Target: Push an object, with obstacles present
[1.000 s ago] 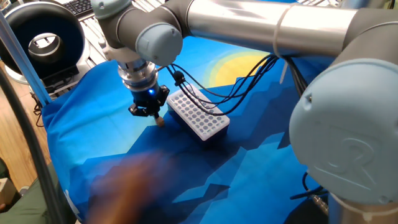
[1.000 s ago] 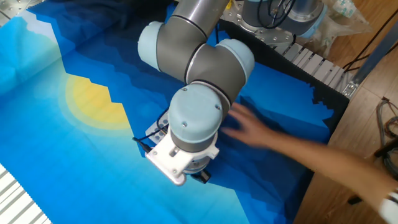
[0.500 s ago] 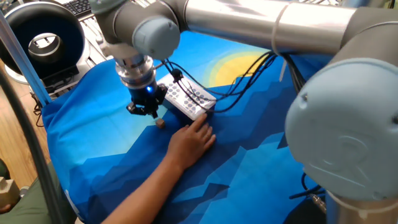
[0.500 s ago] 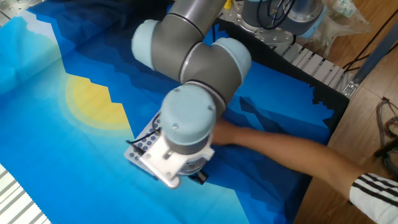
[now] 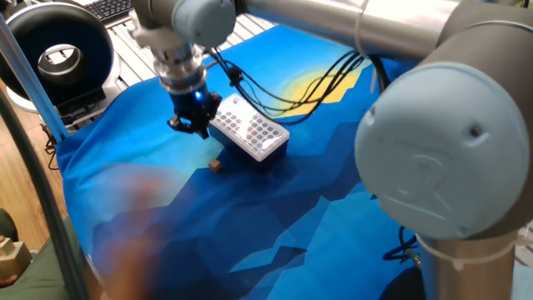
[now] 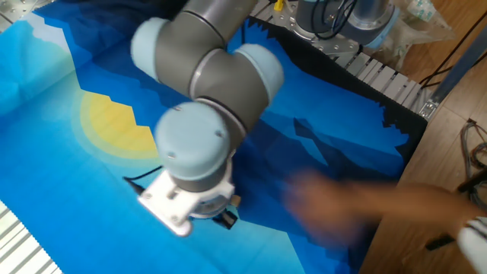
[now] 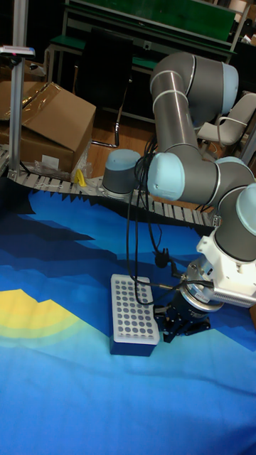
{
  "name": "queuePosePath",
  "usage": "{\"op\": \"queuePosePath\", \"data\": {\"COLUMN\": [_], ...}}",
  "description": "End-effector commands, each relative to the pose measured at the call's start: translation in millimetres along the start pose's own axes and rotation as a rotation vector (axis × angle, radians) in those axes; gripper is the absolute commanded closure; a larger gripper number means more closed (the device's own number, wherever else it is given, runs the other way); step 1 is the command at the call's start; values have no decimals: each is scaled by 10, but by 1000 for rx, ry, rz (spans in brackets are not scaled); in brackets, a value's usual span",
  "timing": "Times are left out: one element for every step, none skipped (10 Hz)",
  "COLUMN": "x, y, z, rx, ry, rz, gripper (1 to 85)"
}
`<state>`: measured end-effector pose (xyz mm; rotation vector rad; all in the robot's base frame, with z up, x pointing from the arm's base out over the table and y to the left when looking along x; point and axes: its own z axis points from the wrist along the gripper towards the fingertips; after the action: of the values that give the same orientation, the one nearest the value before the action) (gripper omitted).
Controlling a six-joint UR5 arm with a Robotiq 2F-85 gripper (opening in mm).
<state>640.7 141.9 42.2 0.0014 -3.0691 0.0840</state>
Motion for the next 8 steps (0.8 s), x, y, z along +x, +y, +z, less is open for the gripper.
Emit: {"op": "queuePosePath", "data": {"x": [-134, -152, -162, -171, -165, -192, -244, -302], "y": [-74, -157, -314, -499, -742, -938, -1098, -1267], "z": [-252, -312, -378, -459, -541, -572, -592, -606], "rx": [-48, -45, -25, -7, 22, 41, 43, 46], "ry": [-3, -5, -2, 3, 6, -7, -33, -58], "rz": [30, 29, 13, -2, -12, -18, -20, -17], "gripper": [847, 847, 847, 847, 847, 847, 847, 847]}}
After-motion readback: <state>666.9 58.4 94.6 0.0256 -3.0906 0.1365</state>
